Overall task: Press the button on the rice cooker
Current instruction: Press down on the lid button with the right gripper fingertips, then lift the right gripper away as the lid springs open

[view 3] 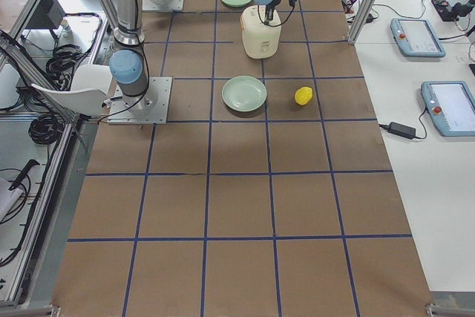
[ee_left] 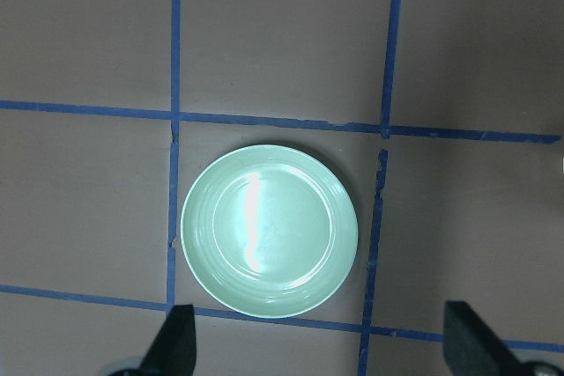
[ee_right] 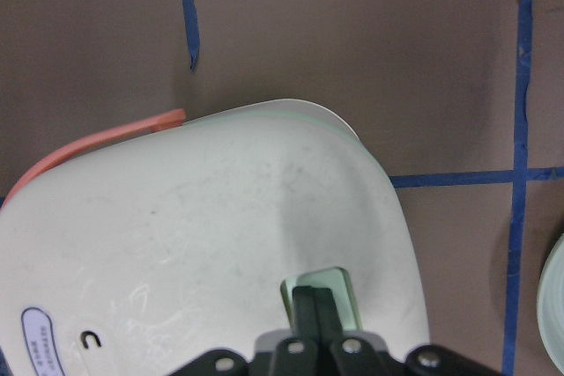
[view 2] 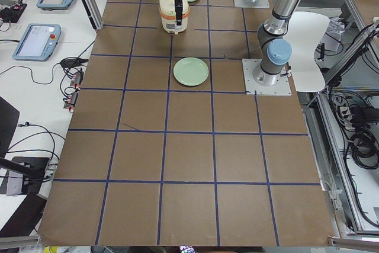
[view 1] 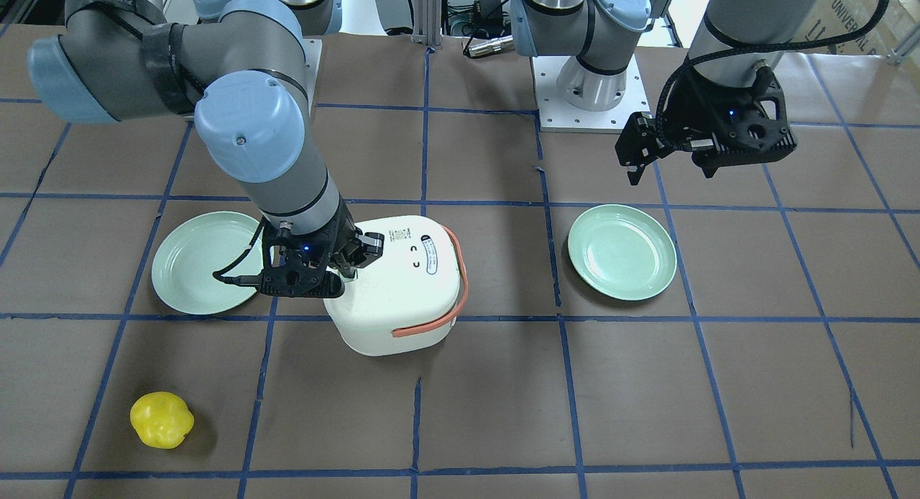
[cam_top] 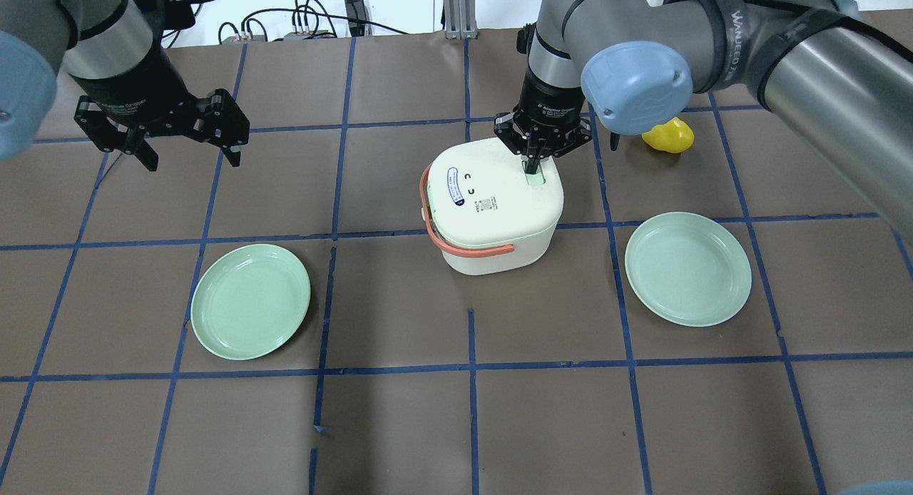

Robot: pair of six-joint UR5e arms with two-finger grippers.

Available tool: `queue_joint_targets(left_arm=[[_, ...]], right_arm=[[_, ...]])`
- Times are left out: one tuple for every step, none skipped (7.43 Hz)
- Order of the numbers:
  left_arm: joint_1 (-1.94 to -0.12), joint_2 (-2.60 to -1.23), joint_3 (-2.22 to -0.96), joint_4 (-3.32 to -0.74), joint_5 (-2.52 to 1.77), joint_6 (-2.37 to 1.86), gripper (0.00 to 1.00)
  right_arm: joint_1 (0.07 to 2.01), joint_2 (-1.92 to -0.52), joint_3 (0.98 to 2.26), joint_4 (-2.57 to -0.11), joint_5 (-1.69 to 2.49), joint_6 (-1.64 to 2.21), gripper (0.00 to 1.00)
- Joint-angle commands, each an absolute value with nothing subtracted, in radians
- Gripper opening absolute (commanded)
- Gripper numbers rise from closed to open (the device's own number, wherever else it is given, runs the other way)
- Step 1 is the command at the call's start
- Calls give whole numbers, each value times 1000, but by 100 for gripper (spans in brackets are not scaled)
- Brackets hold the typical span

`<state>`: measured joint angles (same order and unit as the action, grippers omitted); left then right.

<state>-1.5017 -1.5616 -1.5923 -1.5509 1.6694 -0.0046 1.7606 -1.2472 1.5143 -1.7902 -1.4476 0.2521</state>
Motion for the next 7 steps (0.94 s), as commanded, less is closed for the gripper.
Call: queue_joint_targets(left_arm=[[-1502, -1562, -1592, -1551, 1670, -5, 100], [-1502, -1562, -1592, -1552, 1671, -5, 100], [-1502, -1562, -1592, -1551, 1671, -5, 100], [-1502, -1562, -1592, -1551, 1669, -5, 100], [-1502, -1562, -1592, -1551, 1669, -5, 100], [-1502, -1562, -1592, -1552, 1669, -5, 100], [-1502, -1562, -1592, -1551, 1670, -5, 100]], right_arm=[[1761, -1247, 1514, -1790, -1453, 252, 13], [1763, -1264, 1494, -1766, -1457, 273, 15], [1770, -1278, 1470, -1722, -1456, 311, 22], [1779, -1310, 1413, -1656, -1459, 317, 39], [1779, -1318, 1346, -1646, -1456, 316, 99], [1769, -1318, 1283, -1610, -1459, 302, 100], [1752, -1344, 1264, -1538, -1476, 257, 100]])
